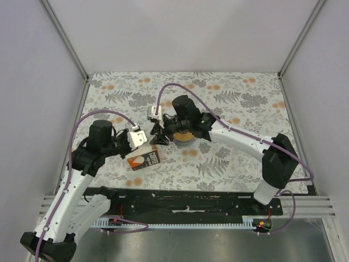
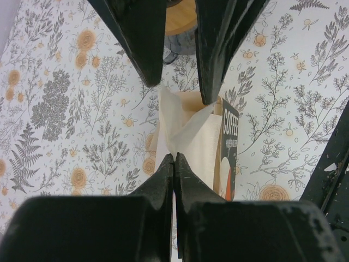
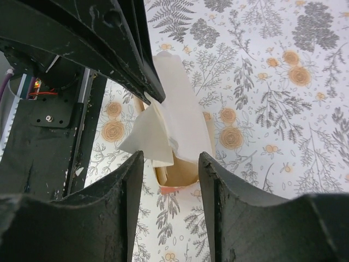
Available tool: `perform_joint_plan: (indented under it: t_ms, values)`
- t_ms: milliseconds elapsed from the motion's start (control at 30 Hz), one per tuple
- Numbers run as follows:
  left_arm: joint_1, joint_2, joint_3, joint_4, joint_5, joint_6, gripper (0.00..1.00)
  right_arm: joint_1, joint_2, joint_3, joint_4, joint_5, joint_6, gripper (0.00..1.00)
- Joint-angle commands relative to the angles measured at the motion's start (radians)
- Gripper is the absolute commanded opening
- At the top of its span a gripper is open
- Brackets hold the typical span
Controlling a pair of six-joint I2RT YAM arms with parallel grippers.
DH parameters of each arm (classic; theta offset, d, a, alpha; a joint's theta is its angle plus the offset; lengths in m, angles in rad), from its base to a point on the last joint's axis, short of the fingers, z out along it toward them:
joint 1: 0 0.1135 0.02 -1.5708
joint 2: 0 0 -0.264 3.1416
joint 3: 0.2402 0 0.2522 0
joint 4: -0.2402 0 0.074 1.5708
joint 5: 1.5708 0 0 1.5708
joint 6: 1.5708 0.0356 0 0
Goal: Place the coffee filter in the dripper
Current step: Pick up the coffee filter from the coffee filter holder.
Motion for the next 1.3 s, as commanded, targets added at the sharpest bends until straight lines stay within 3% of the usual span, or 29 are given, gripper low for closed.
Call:
perform_joint_plan:
  t_ms: [0, 267, 633, 1267]
  values:
    - [-0.002, -0.003, -0.009, 0.003, 0.025, 0.031, 0.02, -0.029, -0.075, -0.03, 0.031, 0.019, 0.004, 0.52]
    - [-0.002, -0.006, -0.008, 0.002, 0.035, 0.036, 0.02, -0.039, -0.131, -0.113, 0.048, -0.056, 0.013, 0.48]
    - [-0.002, -0.001, -0.005, 0.0, 0.038, 0.042, 0.02, -0.02, -0.108, -0.185, 0.316, -0.122, 0.188, 0.48]
    - [-0.002, -0.006, -0.006, -0.001, 0.044, 0.04, 0.02, -0.02, -0.054, -0.233, 0.372, -0.119, 0.252, 0.47]
